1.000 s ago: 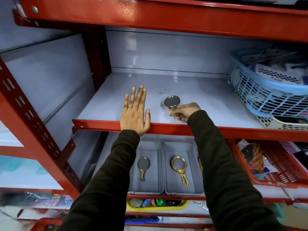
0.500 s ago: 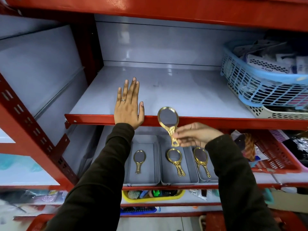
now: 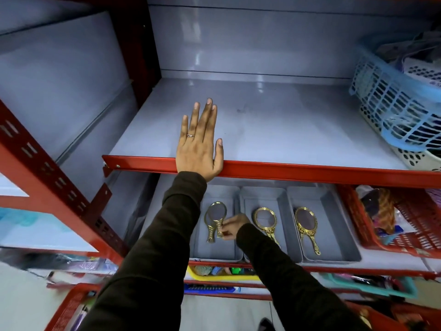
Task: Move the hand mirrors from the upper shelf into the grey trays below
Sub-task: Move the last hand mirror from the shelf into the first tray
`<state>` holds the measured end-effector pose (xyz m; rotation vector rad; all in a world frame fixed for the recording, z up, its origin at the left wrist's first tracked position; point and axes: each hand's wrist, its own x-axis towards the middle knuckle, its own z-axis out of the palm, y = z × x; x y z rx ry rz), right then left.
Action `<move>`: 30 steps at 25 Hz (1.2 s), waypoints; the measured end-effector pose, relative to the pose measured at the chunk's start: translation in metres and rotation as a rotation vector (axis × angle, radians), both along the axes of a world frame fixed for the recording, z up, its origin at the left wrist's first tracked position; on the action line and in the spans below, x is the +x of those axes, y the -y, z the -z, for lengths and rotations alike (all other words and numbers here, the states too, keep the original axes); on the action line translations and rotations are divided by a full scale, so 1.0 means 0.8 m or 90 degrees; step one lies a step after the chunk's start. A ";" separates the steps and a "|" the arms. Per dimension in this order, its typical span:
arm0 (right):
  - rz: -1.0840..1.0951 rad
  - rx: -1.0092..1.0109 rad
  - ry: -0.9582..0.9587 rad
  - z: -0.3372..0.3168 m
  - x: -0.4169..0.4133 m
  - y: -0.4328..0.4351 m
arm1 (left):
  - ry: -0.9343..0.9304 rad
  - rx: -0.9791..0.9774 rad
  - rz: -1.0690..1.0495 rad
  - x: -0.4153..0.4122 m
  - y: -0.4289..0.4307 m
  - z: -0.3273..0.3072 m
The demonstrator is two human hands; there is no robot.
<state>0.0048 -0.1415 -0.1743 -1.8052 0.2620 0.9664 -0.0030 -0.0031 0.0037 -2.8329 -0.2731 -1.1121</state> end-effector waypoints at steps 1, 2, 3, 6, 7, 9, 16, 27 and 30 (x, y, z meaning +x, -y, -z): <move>-0.001 -0.030 0.011 0.016 0.005 -0.011 | 0.001 -0.001 0.002 0.001 -0.001 0.001; 0.010 -0.063 0.023 0.030 0.010 -0.019 | 0.002 -0.001 0.002 0.001 -0.001 0.001; 0.023 -0.095 0.034 0.058 0.020 -0.026 | 0.004 0.000 0.000 0.001 -0.001 0.001; -0.019 -0.196 0.095 0.101 0.032 -0.039 | 0.007 0.000 0.003 0.001 -0.002 0.001; -0.040 -0.242 0.126 0.092 0.028 -0.038 | 0.008 0.001 0.006 0.001 -0.002 0.001; -0.062 -0.285 0.165 0.062 0.014 -0.036 | 0.013 -0.001 0.011 0.001 -0.001 0.001; -0.081 -0.226 0.202 0.054 0.009 -0.024 | -0.003 -0.002 0.012 0.001 -0.002 0.003; 0.126 -0.024 0.188 -0.029 -0.015 0.072 | -0.078 -0.053 -0.005 -0.026 0.017 -0.002; 0.200 -0.013 0.239 -0.022 -0.016 0.106 | -0.064 -0.092 0.060 -0.055 0.050 0.020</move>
